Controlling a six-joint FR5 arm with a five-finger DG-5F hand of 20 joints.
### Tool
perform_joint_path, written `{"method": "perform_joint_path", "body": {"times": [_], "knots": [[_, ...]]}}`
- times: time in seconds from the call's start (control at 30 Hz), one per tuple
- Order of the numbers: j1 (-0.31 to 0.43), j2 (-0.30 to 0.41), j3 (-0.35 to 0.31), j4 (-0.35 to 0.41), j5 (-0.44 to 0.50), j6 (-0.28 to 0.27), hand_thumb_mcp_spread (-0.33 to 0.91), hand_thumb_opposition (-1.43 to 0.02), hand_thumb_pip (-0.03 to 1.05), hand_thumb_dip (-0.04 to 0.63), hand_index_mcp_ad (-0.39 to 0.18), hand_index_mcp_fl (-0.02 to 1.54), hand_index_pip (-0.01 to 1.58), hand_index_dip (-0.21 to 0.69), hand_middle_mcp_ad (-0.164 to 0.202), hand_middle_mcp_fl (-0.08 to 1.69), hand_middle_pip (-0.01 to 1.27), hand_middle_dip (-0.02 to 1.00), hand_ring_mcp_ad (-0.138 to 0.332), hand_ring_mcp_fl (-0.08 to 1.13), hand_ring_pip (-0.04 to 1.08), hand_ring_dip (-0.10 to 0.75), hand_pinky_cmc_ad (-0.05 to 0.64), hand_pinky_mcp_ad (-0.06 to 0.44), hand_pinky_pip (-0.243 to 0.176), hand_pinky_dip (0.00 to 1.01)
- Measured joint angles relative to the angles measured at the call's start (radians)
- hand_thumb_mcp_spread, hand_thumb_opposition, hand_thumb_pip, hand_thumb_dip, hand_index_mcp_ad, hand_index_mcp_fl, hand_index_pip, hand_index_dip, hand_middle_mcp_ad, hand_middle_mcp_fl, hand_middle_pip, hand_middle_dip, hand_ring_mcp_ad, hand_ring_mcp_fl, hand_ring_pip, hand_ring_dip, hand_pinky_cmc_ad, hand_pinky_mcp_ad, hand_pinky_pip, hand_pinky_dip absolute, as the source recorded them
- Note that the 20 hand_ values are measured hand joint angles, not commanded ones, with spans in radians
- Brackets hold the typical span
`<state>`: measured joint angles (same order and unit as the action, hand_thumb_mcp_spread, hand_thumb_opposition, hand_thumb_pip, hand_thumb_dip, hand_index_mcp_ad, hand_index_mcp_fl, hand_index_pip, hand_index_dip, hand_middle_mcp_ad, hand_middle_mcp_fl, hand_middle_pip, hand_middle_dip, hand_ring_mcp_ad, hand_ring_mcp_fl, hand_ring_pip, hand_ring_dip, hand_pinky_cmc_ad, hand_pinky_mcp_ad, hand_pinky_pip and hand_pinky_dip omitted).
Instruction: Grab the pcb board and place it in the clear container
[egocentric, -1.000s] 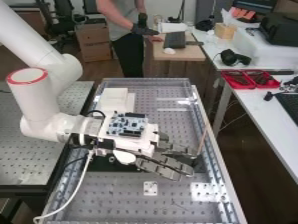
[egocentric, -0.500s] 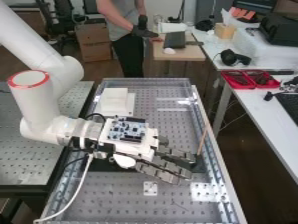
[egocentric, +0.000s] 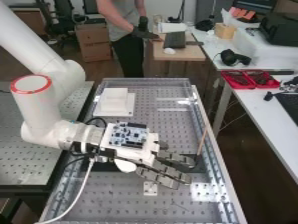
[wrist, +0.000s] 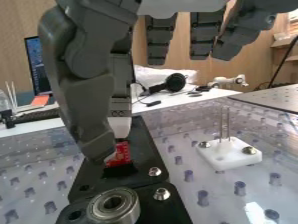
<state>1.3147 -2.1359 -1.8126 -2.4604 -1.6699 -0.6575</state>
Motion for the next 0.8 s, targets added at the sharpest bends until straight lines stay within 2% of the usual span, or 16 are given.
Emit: {"method": "perform_joint_path", "body": {"times": [0.57,0.8], "knots": [[-0.008,-0.022,0.042,-0.041,-0.028,-0.02,0.66,-0.86,0.4,0.208,-0.218,0.49,1.35,0.155,0.016,0.01,0.14,0.14,0.183,0.02,0.07,-0.005,0.258,0.148,-0.105,0.18],[-0.016,-0.013,0.041,-0.057,-0.037,-0.028,0.68,-0.88,0.4,0.211,-0.223,0.49,1.35,0.152,0.016,0.01,0.14,0.14,0.182,0.03,0.07,-0.005,0.258,0.15,-0.105,0.18]]}}
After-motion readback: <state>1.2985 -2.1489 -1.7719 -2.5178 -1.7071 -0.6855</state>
